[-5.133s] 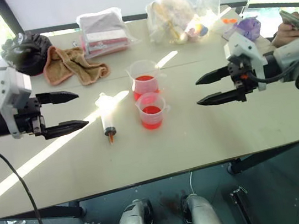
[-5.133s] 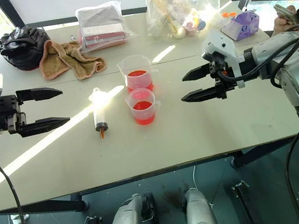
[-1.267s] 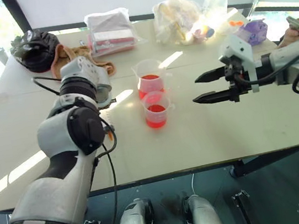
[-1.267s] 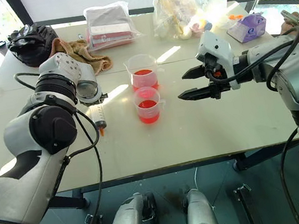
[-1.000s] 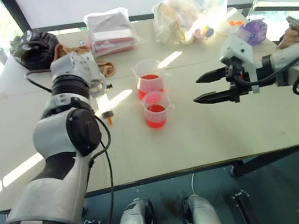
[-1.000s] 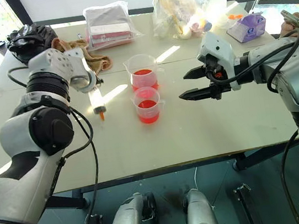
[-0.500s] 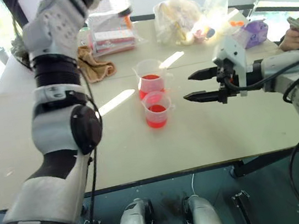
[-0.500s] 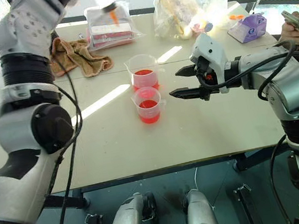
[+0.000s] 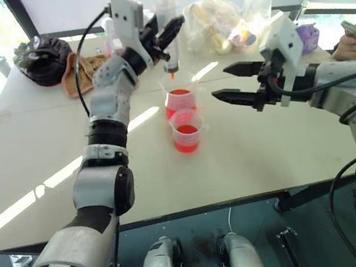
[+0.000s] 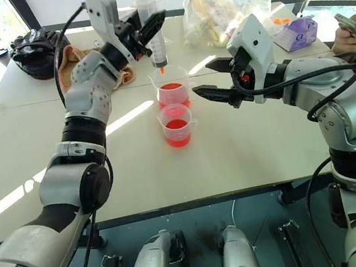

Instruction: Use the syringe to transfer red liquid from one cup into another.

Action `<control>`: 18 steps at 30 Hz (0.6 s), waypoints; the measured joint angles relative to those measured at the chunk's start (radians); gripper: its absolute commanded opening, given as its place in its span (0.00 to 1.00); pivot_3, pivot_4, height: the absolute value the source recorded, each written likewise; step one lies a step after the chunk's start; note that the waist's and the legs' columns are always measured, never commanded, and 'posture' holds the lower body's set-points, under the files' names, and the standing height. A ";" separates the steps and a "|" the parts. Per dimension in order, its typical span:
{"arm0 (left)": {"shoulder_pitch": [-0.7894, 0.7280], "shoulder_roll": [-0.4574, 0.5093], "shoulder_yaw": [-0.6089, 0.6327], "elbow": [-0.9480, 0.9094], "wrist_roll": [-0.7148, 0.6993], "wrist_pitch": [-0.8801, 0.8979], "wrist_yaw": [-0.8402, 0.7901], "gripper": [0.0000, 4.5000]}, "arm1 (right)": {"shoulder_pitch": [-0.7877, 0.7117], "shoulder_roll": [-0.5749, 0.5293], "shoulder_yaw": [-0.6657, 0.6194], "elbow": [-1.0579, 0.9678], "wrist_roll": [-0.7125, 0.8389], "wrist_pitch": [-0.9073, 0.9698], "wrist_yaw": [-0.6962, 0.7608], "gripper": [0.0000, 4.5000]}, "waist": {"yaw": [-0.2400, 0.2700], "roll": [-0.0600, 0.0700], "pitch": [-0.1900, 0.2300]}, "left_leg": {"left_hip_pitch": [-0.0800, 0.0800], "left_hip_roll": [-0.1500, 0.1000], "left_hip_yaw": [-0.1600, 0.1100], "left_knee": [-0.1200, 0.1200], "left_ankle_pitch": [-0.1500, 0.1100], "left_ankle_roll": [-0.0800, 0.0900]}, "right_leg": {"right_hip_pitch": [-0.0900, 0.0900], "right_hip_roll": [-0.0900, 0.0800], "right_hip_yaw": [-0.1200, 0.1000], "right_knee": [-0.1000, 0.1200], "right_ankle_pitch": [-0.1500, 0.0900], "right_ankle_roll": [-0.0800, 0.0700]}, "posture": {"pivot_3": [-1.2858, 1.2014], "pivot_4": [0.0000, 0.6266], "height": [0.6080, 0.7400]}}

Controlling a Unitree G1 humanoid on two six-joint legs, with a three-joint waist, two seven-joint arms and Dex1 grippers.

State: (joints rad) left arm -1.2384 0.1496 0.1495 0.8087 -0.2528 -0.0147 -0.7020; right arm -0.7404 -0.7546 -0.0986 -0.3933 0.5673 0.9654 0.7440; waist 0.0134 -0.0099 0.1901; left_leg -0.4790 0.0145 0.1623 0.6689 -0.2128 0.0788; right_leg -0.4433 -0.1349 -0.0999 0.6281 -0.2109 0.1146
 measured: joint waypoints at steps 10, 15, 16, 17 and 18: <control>0.054 -0.027 -0.020 0.090 0.034 -0.162 0.008 0.34 | -0.125 0.109 -0.088 0.038 0.078 0.118 -0.183 0.75 | -0.006 0.000 0.000 | 0.000 0.000 0.000 0.000 0.000 0.001 | 0.000 0.000 0.000 0.001 0.000 0.000 | 0.52 0.24 1.00; 0.127 -0.039 -0.028 0.141 0.062 -0.197 0.040 0.34 | -0.307 0.227 -0.122 0.164 0.076 0.157 -0.347 0.75 | -0.008 0.000 0.000 | 0.000 0.000 0.000 0.000 0.000 0.001 | -0.001 0.000 0.000 0.001 0.000 0.000 | 0.52 0.24 1.00; 0.130 -0.041 -0.027 0.151 0.066 -0.200 0.047 0.34 | -0.327 0.241 -0.122 0.190 0.071 0.163 -0.374 0.75 | -0.006 0.000 0.000 | 0.000 0.000 0.000 0.000 0.000 0.000 | -0.001 0.000 0.000 0.001 0.000 0.000 | 0.52 0.24 1.00; 0.132 -0.042 -0.028 0.153 0.067 -0.208 0.052 0.34 | -0.339 0.254 -0.122 0.209 0.066 0.169 -0.393 0.75 | -0.004 0.000 0.000 | 0.000 0.000 0.000 0.000 -0.001 0.001 | -0.001 0.000 0.000 0.000 0.000 0.000 | 0.52 0.24 1.00; 0.132 -0.042 -0.028 0.153 0.067 -0.214 0.054 0.34 | -0.348 0.266 -0.121 0.226 0.064 0.180 -0.408 0.75 | -0.004 0.000 0.000 | -0.001 0.000 0.000 0.000 -0.001 0.001 | -0.001 0.000 0.000 0.000 0.000 0.000 | 0.52 0.24 1.00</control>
State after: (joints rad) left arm -1.1062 0.1075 0.1219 0.9620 -0.1855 -0.2287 -0.6475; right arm -1.0884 -0.4888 -0.2199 -0.1669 0.6314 1.1451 0.3361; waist 0.0091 -0.0095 0.1899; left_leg -0.4796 0.0145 0.1622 0.6689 -0.2136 0.0795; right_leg -0.4439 -0.1350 -0.0999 0.6283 -0.2109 0.1145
